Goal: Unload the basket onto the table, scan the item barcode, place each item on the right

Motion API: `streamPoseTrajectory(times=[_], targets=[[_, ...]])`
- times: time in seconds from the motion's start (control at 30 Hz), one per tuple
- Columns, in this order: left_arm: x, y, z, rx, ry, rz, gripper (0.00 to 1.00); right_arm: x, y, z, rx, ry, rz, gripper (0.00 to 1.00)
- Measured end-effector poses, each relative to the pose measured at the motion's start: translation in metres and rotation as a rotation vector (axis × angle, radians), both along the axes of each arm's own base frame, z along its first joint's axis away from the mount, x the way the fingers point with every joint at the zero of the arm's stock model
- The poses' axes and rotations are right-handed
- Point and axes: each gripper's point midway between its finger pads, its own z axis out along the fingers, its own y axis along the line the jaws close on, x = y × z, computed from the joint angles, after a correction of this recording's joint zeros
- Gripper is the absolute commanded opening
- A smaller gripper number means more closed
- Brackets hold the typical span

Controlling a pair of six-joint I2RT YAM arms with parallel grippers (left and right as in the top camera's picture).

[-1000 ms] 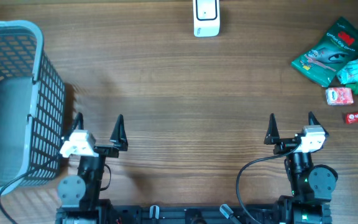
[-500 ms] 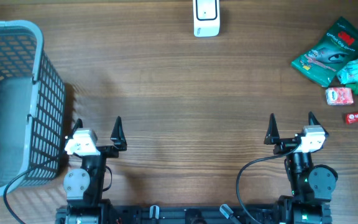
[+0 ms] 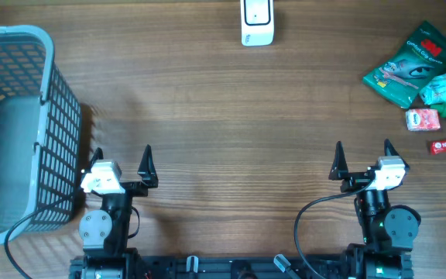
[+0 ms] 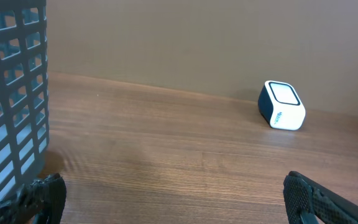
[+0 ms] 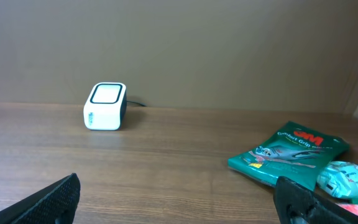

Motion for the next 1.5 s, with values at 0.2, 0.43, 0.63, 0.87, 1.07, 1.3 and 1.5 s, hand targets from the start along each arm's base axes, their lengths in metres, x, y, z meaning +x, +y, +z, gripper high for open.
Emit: streamPoseTrajectory(times=[0.2, 0.43, 0.63, 0.87, 1.07, 1.3, 1.5], targets=[[0.0, 0.0025, 0.0, 0.0, 0.0, 0.01, 1.0, 0.0, -0.0001, 0.0, 0.0, 0.0, 0.0, 1.0], [0.0, 0.0065, 0.0, 0.0, 0.0, 0.026, 1.0, 0.0, -0.0001, 0.0, 0.0, 0.0, 0.0, 1.0], [0.0, 0.0066, 0.0, 0.0, 0.0, 0.026, 1.0, 0.0, -0.0001, 0.0, 0.0, 0.0, 0.0, 1.0], [0.0, 0.0066, 0.0, 0.0, 0.0, 0.026, 1.0, 0.0, -0.0001, 0.0, 0.0, 0.0, 0.0, 1.0], [0.0, 0.0067, 0.0, 0.0, 0.0, 0.027, 1.0, 0.0, -0.0001, 0.0, 0.0, 0.0, 0.0, 1.0], [0.0, 0.0066, 0.0, 0.0, 0.0, 0.026, 1.0, 0.0, 0.0, 0.0, 0.0, 0.0, 0.0, 1.0], [0.0, 0.0066, 0.0, 0.0, 0.0, 0.026, 1.0, 0.0, 0.0, 0.0, 0.0, 0.0, 0.0, 1.0]])
